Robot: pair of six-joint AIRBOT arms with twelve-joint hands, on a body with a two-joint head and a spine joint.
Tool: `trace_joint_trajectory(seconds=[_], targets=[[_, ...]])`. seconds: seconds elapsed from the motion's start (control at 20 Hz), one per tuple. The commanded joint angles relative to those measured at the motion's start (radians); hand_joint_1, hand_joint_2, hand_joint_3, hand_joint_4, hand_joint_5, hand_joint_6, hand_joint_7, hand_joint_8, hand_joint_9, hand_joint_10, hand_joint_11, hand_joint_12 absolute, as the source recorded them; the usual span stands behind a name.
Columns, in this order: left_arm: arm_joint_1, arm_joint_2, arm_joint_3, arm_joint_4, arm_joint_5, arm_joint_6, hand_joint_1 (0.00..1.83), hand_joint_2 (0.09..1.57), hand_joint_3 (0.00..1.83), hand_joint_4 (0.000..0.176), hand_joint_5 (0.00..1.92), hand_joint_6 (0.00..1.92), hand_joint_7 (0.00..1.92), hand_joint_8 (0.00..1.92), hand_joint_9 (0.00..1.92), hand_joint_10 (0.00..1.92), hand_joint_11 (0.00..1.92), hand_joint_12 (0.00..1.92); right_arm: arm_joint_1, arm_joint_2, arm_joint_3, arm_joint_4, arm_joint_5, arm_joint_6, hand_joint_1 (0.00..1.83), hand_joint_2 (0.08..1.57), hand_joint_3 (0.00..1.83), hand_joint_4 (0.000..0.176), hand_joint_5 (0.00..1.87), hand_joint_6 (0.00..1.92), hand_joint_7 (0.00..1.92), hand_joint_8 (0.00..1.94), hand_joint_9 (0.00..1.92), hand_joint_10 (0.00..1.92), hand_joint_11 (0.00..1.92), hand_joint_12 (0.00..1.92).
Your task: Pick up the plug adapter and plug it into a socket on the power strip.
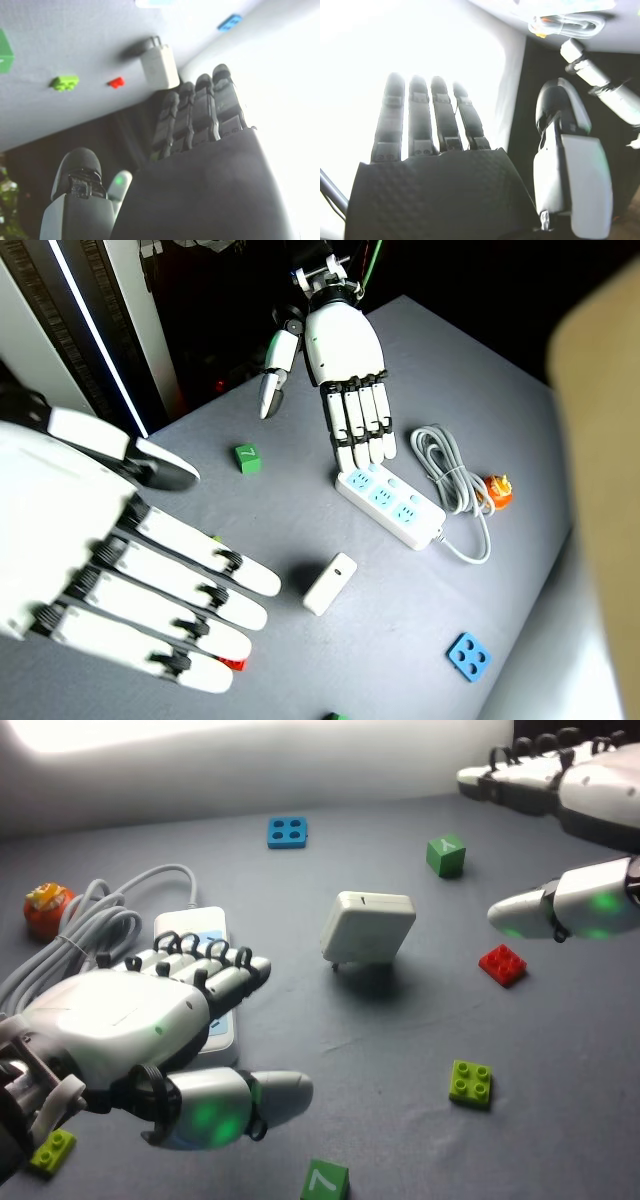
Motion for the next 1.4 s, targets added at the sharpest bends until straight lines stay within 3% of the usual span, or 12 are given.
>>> trace_joint_trajectory(seconds=[0.0,0.15,0.3,0.6,0.7,0.95,1.05,1.1,1.15,1.2,1.25,1.35], targets=[[-0.002,0.007,0.004,0.027,-0.034,0.012,0.00,1.14,0.00,0.000,0.06,0.00,0.04,0.01,0.02,0.00,0.01,0.01,0.022,-0.014,0.021,-0.027,0.030,0.035,0.94,1.05,0.00,0.000,0.00,0.00,0.01,0.00,0.02,0.00,0.00,0.16],[0.017,0.007,0.017,0.022,-0.023,0.014,0.00,1.15,0.00,0.000,0.08,0.01,0.05,0.01,0.03,0.01,0.03,0.02,0.029,-0.092,0.123,-0.025,0.099,0.195,1.05,1.02,0.00,0.000,0.00,0.00,0.00,0.00,0.00,0.00,0.00,0.24],[0.042,0.007,0.032,0.022,-0.008,0.016,0.00,1.13,0.00,0.000,0.08,0.01,0.05,0.00,0.03,0.00,0.03,0.02,0.025,-0.173,0.210,0.098,0.135,0.197,1.21,0.98,0.00,0.000,0.00,0.00,0.00,0.00,0.00,0.00,0.00,0.18],[0.063,0.007,0.055,0.009,0.035,0.030,0.00,1.14,0.00,0.000,0.07,0.00,0.05,0.00,0.03,0.00,0.01,0.02,0.004,-0.296,0.282,0.103,0.104,0.172,1.24,0.96,0.00,0.000,0.02,0.00,0.03,0.00,0.04,0.01,0.00,0.44],[0.060,0.007,0.054,-0.028,0.038,0.066,0.00,1.14,0.00,0.000,0.08,0.00,0.05,0.00,0.03,0.00,0.00,0.01,-0.007,-0.330,0.300,0.104,0.079,0.125,1.25,0.97,0.01,0.000,0.00,0.00,0.01,0.00,0.04,0.00,0.00,0.48],[0.064,0.005,0.062,-0.087,0.035,0.106,0.00,1.14,0.00,0.000,0.07,0.00,0.05,0.00,0.03,0.00,0.02,0.02,0.000,-0.357,0.295,0.104,0.026,-0.211,1.19,0.97,0.00,0.000,0.02,0.00,0.01,0.00,0.02,0.00,0.00,0.38],[0.068,-0.005,0.074,-0.095,0.033,0.106,0.00,1.14,0.00,0.000,0.05,0.00,0.05,0.00,0.03,0.00,0.02,0.02,0.009,-0.341,0.295,0.105,0.059,-0.204,1.21,0.97,0.00,0.000,0.02,0.00,0.02,0.00,0.05,0.01,0.00,0.44],[0.068,-0.021,0.090,-0.102,0.032,0.106,0.00,1.14,0.00,0.000,0.05,0.00,0.04,0.00,0.03,0.00,0.01,0.02,0.036,-0.336,0.304,0.522,0.022,-0.475,1.22,0.97,0.00,0.000,0.03,0.00,0.03,0.00,0.05,0.01,0.00,0.45],[0.068,-0.023,0.092,-0.103,0.032,0.106,0.00,1.14,0.00,0.000,0.05,0.00,0.04,0.00,0.03,0.00,0.01,0.02,0.040,-0.337,0.306,0.585,0.012,-0.527,1.22,0.97,0.00,0.000,0.03,0.00,0.03,0.00,0.05,0.01,0.00,0.45],[0.067,-0.029,0.097,-0.103,0.032,0.101,0.00,1.14,0.00,0.000,0.05,0.00,0.04,0.00,0.03,0.00,0.01,0.02,0.058,-0.349,0.323,0.857,-0.052,-0.729,1.22,0.97,0.00,0.000,0.03,0.00,0.03,0.00,0.05,0.01,0.00,0.45],[0.067,-0.033,0.101,-0.105,0.032,0.096,0.00,1.14,0.00,0.000,0.06,0.00,0.05,0.00,0.03,0.00,0.02,0.03,0.066,-0.364,0.346,1.014,-0.107,-0.811,1.25,0.98,0.00,0.000,0.03,0.00,0.03,0.00,0.06,0.01,0.00,0.48],[0.068,-0.035,0.103,-0.120,0.032,0.098,0.00,1.15,0.00,0.000,0.08,0.01,0.06,0.01,0.04,0.01,0.01,0.03,0.073,-0.373,0.361,1.063,-0.125,-0.824,1.23,0.99,0.00,0.000,0.03,0.00,0.03,0.00,0.06,0.00,0.00,0.47]])
